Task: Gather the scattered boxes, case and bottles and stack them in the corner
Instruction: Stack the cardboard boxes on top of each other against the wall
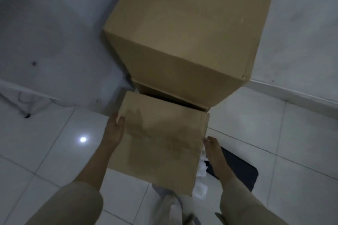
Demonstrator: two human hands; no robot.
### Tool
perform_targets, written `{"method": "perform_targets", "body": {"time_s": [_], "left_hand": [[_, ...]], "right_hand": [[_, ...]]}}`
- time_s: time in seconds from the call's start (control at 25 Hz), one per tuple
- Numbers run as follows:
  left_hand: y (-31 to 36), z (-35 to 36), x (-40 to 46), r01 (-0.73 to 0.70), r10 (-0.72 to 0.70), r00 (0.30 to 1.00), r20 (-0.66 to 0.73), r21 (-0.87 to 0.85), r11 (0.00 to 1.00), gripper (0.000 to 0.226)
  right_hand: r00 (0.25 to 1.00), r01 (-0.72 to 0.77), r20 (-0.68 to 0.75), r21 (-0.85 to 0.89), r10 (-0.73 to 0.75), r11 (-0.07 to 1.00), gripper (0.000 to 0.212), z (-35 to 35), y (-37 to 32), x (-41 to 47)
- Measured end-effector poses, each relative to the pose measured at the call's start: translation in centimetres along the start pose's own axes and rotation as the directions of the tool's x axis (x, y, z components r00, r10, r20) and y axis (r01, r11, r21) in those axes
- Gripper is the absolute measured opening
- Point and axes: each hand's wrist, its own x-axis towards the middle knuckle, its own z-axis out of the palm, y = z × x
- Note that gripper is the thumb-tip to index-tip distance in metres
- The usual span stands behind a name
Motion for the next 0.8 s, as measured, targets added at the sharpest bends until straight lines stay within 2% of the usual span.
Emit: {"method": "perform_targets", "body": {"time_s": [0.08, 0.12, 0.2, 0.28, 0.36, 0.4, 0.48, 0.56, 0.8], "left_hand": [[-3.1, 1.0, 0.2, -0.01, 0.013, 0.999, -0.029, 0.095, 0.995, 0.047], [-4.5, 1.3, 0.5, 0.001, 0.006, 0.999, -0.046, 0.158, 0.987, 0.048], [-6.9, 2.1, 0.9, 0.087, -0.073, 0.995, -0.067, 0.234, 0.968, 0.064], [-8.6, 2.7, 1.2, 0.158, -0.15, 0.987, -0.05, 0.262, 0.952, 0.083], [-9.4, 2.6, 1.3, 0.173, -0.165, 0.985, -0.054, 0.304, 0.937, 0.098], [-9.5, 2.2, 1.3, 0.192, -0.182, 0.981, -0.063, 0.268, 0.944, 0.103], [-9.5, 1.0, 1.0, 0.205, -0.194, 0.978, -0.07, 0.201, 0.958, 0.104], [-9.5, -0.3, 0.1, 0.137, -0.117, 0.989, -0.095, 0.237, 0.962, 0.098], [-4.7, -5.5, -6.1, -0.017, 0.063, 0.986, -0.157, 0.276, 0.961, 0.092]], "right_hand": [[1.0, 0.007, 0.019, -0.04, -0.007, 0.999, 0.037, 1.2, 3.0, 1.4], [1.0, 0.012, 0.029, -0.008, -0.011, 1.0, 0.035, 1.8, 4.3, 1.9], [1.0, 0.003, 0.018, 0.068, -0.005, 0.998, 0.017, 3.1, 6.6, 2.7], [0.999, 0.038, -0.029, 0.005, -0.038, 0.999, 0.027, 3.8, 8.1, 3.3], [0.995, 0.082, -0.057, -0.045, -0.085, 0.996, 0.012, 4.2, 9.0, 3.2], [0.993, 0.107, -0.036, -0.053, -0.109, 0.993, 0.001, 4.1, 8.7, 2.8], [0.987, 0.161, -0.006, -0.045, -0.162, 0.986, 0.026, 3.4, 8.3, 2.4], [0.98, 0.196, 0.043, -0.023, -0.195, 0.98, 0.042, 2.5, 7.3, 1.1], [0.95, 0.289, 0.09, 0.113, -0.3, 0.951, 0.05, -1.7, 4.6, -7.4]]}}
